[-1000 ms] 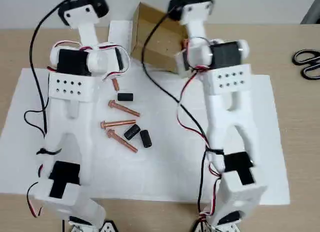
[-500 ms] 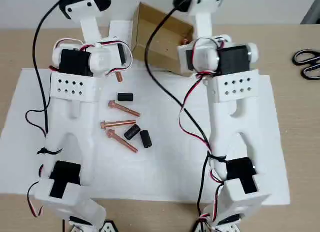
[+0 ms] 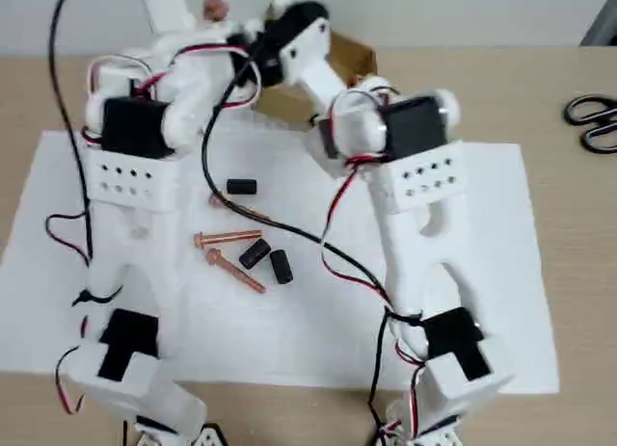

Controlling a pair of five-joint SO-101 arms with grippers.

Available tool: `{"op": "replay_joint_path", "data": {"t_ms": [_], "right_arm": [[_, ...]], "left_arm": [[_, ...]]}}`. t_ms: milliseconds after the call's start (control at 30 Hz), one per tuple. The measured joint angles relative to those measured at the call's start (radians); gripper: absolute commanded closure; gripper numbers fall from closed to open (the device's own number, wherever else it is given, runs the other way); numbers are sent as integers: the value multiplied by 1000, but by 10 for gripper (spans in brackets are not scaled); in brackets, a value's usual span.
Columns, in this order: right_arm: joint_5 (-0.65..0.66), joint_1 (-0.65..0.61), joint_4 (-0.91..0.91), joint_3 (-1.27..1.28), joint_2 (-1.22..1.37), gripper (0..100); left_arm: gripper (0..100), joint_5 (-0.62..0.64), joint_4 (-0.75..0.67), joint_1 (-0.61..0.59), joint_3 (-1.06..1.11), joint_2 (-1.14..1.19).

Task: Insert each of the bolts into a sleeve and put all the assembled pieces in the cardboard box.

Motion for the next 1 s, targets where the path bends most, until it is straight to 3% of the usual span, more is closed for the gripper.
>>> {"op": "replay_joint_path", "data": {"t_ms": [200,333,467,800,1000], "right_arm": [[-6,52,-61,51,-270,991],[-140,106,-187,279,-491,991],[-278,187,-423,652,-726,994],[-325,180,-1290,1761,-1387,995],[-327,170,-1398,1893,-1462,995]], "left_arm": [[994,-8,80,130,-112,-17],[994,-8,75,212,-163,-17],[994,-8,57,221,-173,-17],[994,-8,35,338,-219,-17],[994,-8,40,405,-219,-17]]}}
